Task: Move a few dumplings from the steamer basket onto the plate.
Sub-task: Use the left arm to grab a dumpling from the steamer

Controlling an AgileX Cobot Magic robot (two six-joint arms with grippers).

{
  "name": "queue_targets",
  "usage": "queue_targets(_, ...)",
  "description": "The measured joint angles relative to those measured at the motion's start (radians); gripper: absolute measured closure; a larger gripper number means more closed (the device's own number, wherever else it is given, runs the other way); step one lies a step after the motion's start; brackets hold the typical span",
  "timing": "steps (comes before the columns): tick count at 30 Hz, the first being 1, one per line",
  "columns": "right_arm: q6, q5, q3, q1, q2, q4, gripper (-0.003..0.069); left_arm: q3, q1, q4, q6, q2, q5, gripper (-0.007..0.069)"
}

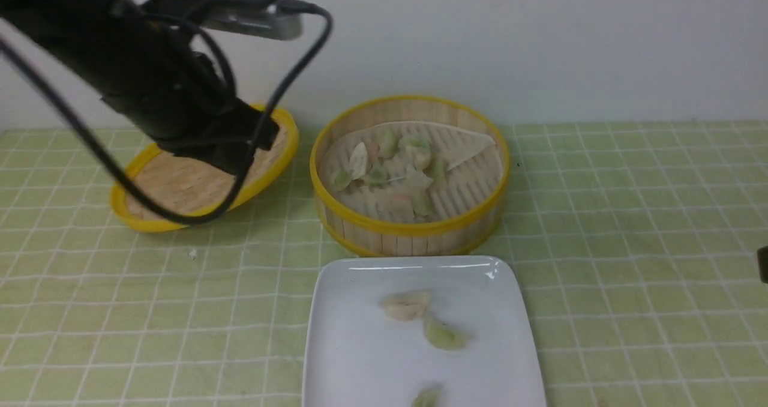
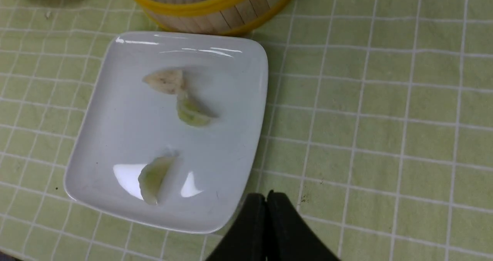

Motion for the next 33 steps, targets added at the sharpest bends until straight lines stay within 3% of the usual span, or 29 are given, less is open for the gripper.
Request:
queue_targets(13,0.02,0.004,-0.005,0.0,0.011,-0.003,0.0673,-0.664,-0.054,0.088,0.004,0.568,0.048,0.0611)
queue_targets(16,0.023,0.005,-0.005,0.0,0.011,-0.003,0.0673,-0.742,-0.054,0.096,0.004,0.655,0.048,0.0559)
queue_targets(22,0.023,0.005,-0.005,0.0,0.011,-0.003,0.0673,-0.775,-0.054,0.138,0.004,0.769,0.048,0.0309)
queue_targets(25,0.023,0.005,-0.005,0.0,0.011,-0.003,0.0673,-0.777,-0.054,0.17,0.004,0.801,0.044,0.0218)
queue_targets(33,0.023,0.009,-0.005,0.0,0.011,-0.003,0.0673,-0.781,-0.064,0.183,0.026,0.839,0.015,0.0179)
